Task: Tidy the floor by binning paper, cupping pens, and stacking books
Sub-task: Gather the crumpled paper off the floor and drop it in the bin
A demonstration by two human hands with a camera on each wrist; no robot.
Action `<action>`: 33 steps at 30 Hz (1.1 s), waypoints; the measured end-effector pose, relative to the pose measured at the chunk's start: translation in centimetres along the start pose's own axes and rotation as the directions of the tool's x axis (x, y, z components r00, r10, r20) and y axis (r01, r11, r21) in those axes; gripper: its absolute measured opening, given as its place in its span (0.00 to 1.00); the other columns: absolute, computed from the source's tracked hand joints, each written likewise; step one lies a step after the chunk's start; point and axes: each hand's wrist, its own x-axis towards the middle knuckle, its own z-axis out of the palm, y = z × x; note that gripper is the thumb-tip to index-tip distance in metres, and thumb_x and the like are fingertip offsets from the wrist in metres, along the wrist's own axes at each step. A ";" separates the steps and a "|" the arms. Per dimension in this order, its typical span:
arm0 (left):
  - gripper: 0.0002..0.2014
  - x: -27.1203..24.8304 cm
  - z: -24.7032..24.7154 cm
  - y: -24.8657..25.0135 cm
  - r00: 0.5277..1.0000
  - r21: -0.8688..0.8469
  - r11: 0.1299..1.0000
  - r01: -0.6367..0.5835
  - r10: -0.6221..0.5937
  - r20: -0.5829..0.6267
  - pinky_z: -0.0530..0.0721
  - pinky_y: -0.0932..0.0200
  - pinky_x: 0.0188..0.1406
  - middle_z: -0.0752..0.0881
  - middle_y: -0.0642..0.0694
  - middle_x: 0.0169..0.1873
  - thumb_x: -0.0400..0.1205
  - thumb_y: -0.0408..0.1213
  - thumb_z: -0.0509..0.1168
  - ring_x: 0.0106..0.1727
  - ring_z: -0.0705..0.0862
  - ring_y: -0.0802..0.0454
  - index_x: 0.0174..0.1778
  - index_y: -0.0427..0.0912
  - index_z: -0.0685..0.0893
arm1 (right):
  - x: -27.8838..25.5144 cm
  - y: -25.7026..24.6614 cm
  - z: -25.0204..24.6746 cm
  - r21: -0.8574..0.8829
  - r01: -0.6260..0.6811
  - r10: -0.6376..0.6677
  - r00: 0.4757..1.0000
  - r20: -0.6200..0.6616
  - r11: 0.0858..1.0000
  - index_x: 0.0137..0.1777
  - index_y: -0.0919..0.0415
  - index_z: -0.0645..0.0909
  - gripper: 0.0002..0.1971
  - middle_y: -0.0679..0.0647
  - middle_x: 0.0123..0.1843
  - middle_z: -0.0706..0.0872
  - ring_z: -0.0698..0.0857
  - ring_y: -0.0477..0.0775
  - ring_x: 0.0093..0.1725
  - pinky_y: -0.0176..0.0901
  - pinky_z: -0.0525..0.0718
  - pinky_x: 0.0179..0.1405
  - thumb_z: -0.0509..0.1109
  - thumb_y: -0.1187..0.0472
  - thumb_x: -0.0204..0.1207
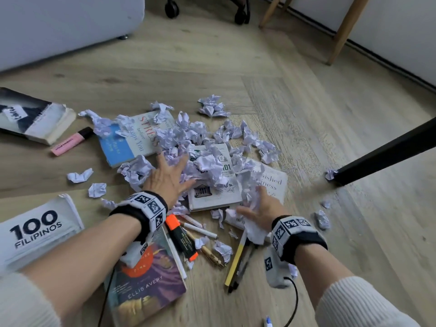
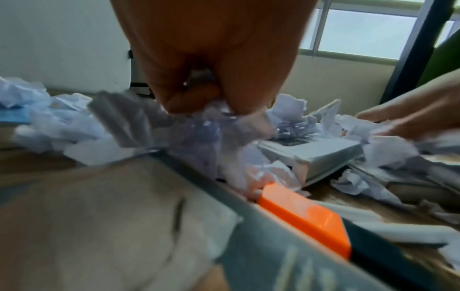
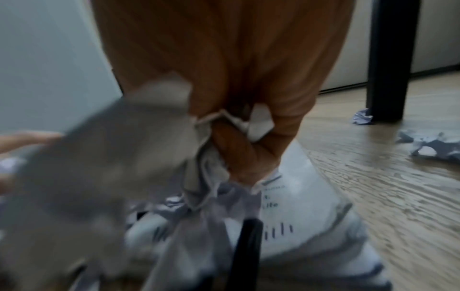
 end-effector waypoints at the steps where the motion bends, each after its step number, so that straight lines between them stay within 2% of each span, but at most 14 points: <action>1: 0.31 0.0 0.3 0.1 0.999 0.023 1.000 0.000 -0.001 0.053 0.82 0.58 0.30 0.66 0.35 0.61 0.82 0.59 0.60 0.32 0.77 0.51 0.78 0.56 0.59 | -0.1 0.0 0.5 -0.039 0.023 -0.023 1.000 0.000 0.999 0.72 0.55 0.60 0.38 0.58 0.49 0.87 0.86 0.56 0.43 0.49 0.85 0.42 0.72 0.38 0.70; 3: 0.23 0.0 0.7 0.3 0.995 0.077 0.997 -0.025 0.018 0.097 0.80 0.59 0.26 0.67 0.37 0.58 0.85 0.50 0.59 0.30 0.77 0.53 0.76 0.52 0.63 | 0.0 0.0 1.1 -0.108 0.051 -0.055 0.998 -0.031 0.993 0.71 0.59 0.61 0.32 0.59 0.50 0.85 0.84 0.59 0.46 0.50 0.84 0.45 0.70 0.45 0.76; 5: 0.21 0.1 0.7 0.3 0.993 0.113 0.993 -0.041 0.028 0.115 0.74 0.60 0.24 0.69 0.38 0.56 0.88 0.41 0.56 0.28 0.76 0.54 0.77 0.51 0.62 | 0.1 0.0 1.1 -0.153 0.071 -0.079 0.996 -0.045 0.986 0.70 0.61 0.64 0.23 0.62 0.53 0.85 0.85 0.63 0.50 0.55 0.85 0.51 0.66 0.53 0.80; 8: 0.15 0.2 0.0 0.2 0.989 0.096 0.994 -0.052 0.038 0.141 0.76 0.56 0.29 0.71 0.40 0.52 0.88 0.37 0.53 0.34 0.79 0.50 0.71 0.44 0.67 | 0.1 -0.3 0.2 -0.164 0.076 -0.086 0.995 -0.052 0.984 0.66 0.62 0.71 0.16 0.65 0.55 0.86 0.85 0.64 0.53 0.53 0.84 0.53 0.64 0.61 0.80; 10: 0.09 0.1 -1.1 -0.1 0.991 0.033 0.998 -0.050 0.046 0.123 0.75 0.54 0.32 0.73 0.41 0.50 0.88 0.39 0.53 0.36 0.79 0.47 0.62 0.41 0.70 | 0.0 -1.1 -1.1 -0.089 0.052 -0.062 0.990 -0.123 0.995 0.63 0.62 0.72 0.13 0.63 0.49 0.86 0.85 0.62 0.47 0.52 0.85 0.48 0.64 0.63 0.79; 13: 0.09 -0.4 -2.8 -0.2 0.995 -0.112 0.990 -0.090 0.095 0.043 0.76 0.56 0.33 0.74 0.43 0.47 0.88 0.42 0.55 0.37 0.77 0.49 0.57 0.39 0.72 | -0.2 -3.2 -3.2 -0.007 0.071 -0.070 0.951 -0.301 0.997 0.61 0.62 0.73 0.12 0.57 0.38 0.82 0.83 0.59 0.38 0.46 0.83 0.36 0.63 0.65 0.78; 15: 0.07 -1.3 -5.0 -0.7 0.994 -0.196 0.975 -0.105 0.099 -0.042 0.74 0.55 0.34 0.75 0.42 0.44 0.88 0.40 0.55 0.37 0.76 0.47 0.51 0.39 0.71 | -0.7 -6.3 -4.4 0.021 0.192 -0.169 0.908 -0.383 0.981 0.59 0.64 0.74 0.10 0.52 0.32 0.79 0.81 0.55 0.32 0.38 0.77 0.27 0.64 0.67 0.78; 17: 0.06 -2.5 -7.8 -1.8 0.986 -0.242 0.964 -0.112 0.078 -0.145 0.72 0.53 0.35 0.72 0.44 0.41 0.87 0.39 0.56 0.37 0.74 0.44 0.46 0.42 0.68 | -1.4 -10.4 -5.3 0.027 0.326 -0.287 0.865 -0.411 0.945 0.50 0.63 0.74 0.04 0.53 0.32 0.80 0.80 0.57 0.32 0.39 0.73 0.28 0.65 0.67 0.77; 19: 0.07 -4.2 -11.0 -3.6 0.971 -0.263 0.959 -0.105 0.042 -0.233 0.72 0.53 0.33 0.72 0.45 0.38 0.86 0.39 0.56 0.35 0.74 0.44 0.44 0.43 0.67 | -2.3 -15.3 -5.8 0.078 0.447 -0.385 0.837 -0.389 0.891 0.47 0.62 0.74 0.03 0.54 0.33 0.82 0.81 0.56 0.32 0.41 0.77 0.27 0.66 0.65 0.78; 21: 0.08 -6.4 -14.2 -5.9 0.942 -0.262 0.960 -0.096 0.002 -0.335 0.68 0.58 0.28 0.72 0.47 0.34 0.86 0.39 0.56 0.32 0.72 0.49 0.42 0.43 0.67 | -3.7 -20.4 -5.8 0.135 0.564 -0.495 0.797 -0.345 0.814 0.45 0.62 0.75 0.03 0.51 0.32 0.81 0.80 0.49 0.29 0.33 0.75 0.23 0.66 0.63 0.79; 26: 0.10 -14.1 -22.0 -12.1 0.818 -0.297 0.955 0.001 -0.172 -0.549 0.63 0.54 0.31 0.73 0.46 0.31 0.85 0.39 0.58 0.33 0.71 0.47 0.39 0.47 0.65 | -8.2 -33.0 -4.0 0.270 0.755 -0.698 0.656 -0.288 0.598 0.38 0.54 0.77 0.06 0.45 0.32 0.83 0.81 0.46 0.33 0.37 0.73 0.30 0.68 0.60 0.76; 28: 0.10 -17.8 -24.0 -15.2 0.738 -0.321 0.943 0.084 -0.275 -0.615 0.63 0.55 0.29 0.75 0.47 0.30 0.85 0.40 0.58 0.31 0.72 0.49 0.39 0.44 0.68 | -10.7 -38.1 -2.2 0.354 0.770 -0.762 0.616 -0.198 0.530 0.35 0.53 0.76 0.08 0.44 0.31 0.83 0.81 0.47 0.33 0.38 0.75 0.34 0.69 0.59 0.75; 30: 0.10 -21.2 -25.7 -18.1 0.653 -0.383 0.912 0.148 -0.381 -0.655 0.72 0.55 0.31 0.79 0.47 0.33 0.86 0.43 0.57 0.33 0.77 0.50 0.43 0.41 0.74 | -13.6 -42.9 -0.3 0.410 0.780 -0.814 0.564 -0.135 0.473 0.32 0.52 0.75 0.09 0.43 0.30 0.81 0.79 0.47 0.33 0.41 0.76 0.36 0.69 0.58 0.73; 33: 0.12 -25.0 -27.9 -22.1 0.467 -0.465 0.852 0.242 -0.522 -0.714 0.71 0.59 0.29 0.78 0.50 0.26 0.86 0.43 0.58 0.28 0.77 0.54 0.43 0.38 0.77 | -17.4 -49.3 1.6 0.400 0.833 -0.873 0.467 -0.140 0.381 0.40 0.55 0.79 0.04 0.46 0.35 0.86 0.83 0.48 0.37 0.39 0.78 0.37 0.68 0.57 0.73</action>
